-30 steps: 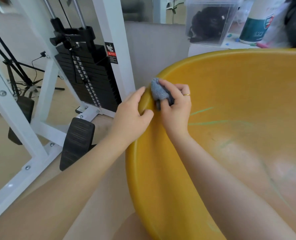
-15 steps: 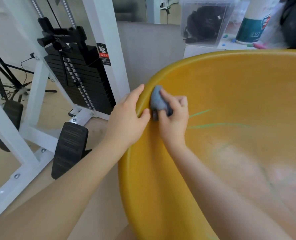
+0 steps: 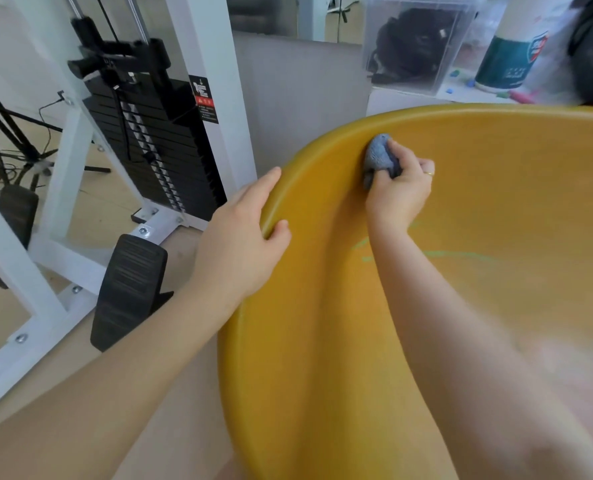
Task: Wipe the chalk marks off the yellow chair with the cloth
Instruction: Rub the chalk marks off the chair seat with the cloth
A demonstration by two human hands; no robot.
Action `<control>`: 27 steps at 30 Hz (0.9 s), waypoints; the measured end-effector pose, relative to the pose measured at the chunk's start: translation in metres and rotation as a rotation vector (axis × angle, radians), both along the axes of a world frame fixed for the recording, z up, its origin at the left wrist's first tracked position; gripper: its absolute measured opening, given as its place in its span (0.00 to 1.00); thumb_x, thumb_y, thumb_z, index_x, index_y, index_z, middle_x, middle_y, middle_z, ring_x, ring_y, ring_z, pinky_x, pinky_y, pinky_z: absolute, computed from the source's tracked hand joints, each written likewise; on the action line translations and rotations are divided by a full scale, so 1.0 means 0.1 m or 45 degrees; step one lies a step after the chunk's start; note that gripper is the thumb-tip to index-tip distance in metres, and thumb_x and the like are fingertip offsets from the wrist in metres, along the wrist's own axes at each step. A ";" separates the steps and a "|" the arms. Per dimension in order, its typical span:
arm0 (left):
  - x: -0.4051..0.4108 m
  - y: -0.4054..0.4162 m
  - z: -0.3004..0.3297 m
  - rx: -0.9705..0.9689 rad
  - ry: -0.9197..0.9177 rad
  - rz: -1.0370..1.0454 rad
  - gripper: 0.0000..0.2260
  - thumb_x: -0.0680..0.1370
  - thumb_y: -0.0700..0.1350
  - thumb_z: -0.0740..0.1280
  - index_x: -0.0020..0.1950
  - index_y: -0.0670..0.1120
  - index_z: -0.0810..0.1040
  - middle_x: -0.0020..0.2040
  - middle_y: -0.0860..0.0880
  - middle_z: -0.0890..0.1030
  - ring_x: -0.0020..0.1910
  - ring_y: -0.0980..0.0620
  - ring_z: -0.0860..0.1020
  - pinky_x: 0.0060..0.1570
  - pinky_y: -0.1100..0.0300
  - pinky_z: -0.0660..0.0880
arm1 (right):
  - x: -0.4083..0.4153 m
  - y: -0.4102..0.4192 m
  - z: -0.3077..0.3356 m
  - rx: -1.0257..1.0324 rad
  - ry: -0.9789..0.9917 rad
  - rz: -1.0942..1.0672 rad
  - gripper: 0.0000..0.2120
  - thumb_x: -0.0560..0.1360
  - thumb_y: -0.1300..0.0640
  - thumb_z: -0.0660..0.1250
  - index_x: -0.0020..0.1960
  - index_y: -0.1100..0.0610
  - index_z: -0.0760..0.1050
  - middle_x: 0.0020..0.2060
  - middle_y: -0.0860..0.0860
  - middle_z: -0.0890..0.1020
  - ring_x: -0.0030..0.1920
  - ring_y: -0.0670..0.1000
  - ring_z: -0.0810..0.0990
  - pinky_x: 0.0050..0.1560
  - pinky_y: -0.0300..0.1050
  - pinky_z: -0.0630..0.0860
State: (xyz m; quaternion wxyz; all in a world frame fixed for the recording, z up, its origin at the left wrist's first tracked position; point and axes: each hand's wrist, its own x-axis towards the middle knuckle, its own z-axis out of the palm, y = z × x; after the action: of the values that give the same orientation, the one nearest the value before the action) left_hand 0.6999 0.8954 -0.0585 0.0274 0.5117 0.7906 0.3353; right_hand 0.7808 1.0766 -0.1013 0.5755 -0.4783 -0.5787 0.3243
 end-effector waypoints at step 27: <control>0.39 0.26 -0.29 -0.995 1.341 -0.012 0.58 0.69 0.70 0.60 0.60 0.27 0.23 0.73 0.33 0.33 0.74 0.38 0.37 0.71 0.49 0.36 | 0.22 -0.71 -0.82 0.419 -0.351 0.420 0.19 0.67 0.60 0.60 0.55 0.56 0.80 0.45 0.59 0.76 0.40 0.59 0.77 0.39 0.47 0.76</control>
State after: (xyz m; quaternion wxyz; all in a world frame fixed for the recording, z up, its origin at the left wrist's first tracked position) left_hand 0.7392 0.9212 -0.0879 -0.1779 0.5632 0.7596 -0.2722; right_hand 0.8032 1.0054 -0.1836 0.5007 -0.3174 -0.7665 0.2471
